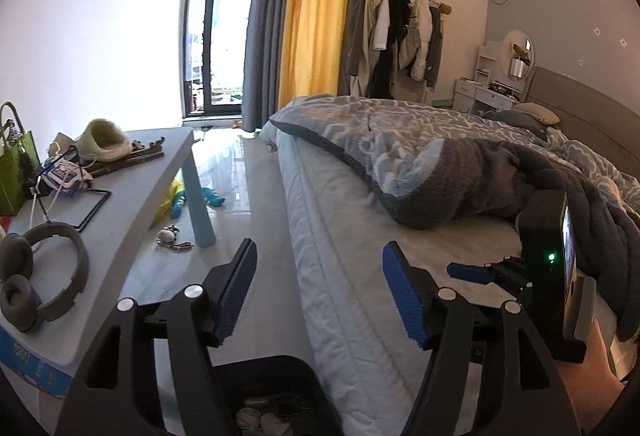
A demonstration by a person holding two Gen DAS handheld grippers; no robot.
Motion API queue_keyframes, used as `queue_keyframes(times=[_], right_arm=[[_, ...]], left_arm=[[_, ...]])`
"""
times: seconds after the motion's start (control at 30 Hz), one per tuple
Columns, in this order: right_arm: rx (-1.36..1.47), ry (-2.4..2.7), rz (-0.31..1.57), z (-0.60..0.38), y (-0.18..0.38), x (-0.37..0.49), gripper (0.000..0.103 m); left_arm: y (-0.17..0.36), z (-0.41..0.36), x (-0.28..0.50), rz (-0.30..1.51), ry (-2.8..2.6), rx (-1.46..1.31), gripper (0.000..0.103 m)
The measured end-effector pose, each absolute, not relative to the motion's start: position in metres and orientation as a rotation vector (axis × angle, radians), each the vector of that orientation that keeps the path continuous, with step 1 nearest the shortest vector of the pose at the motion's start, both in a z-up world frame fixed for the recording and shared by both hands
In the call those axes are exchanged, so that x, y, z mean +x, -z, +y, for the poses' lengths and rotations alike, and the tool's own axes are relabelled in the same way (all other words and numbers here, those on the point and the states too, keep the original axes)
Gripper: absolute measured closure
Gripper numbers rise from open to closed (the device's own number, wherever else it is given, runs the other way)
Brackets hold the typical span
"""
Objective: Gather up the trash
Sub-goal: 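Move both tools back over the bed toward the remaining black clip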
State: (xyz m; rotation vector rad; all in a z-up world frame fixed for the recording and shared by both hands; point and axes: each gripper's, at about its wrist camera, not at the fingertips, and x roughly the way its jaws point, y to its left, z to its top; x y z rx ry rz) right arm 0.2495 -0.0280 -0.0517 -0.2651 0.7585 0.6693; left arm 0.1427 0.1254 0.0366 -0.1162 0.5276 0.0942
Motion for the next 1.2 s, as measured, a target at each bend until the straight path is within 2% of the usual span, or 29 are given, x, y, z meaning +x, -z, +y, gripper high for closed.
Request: queue_keyframes(times=[0.67, 1.2], right_arm=[[-0.158, -0.493, 0.745, -0.141, 0.049, 0.291, 0.040], [0.039, -0.303, 0.818, -0.251, 0.077, 0.332, 0.040]], left_arm=[[-0.018, 0.052, 0.172, 0.575, 0.019, -0.073, 0.027], [0.003, 0.007, 0.202, 0.633, 0.123, -0.071, 0.020]])
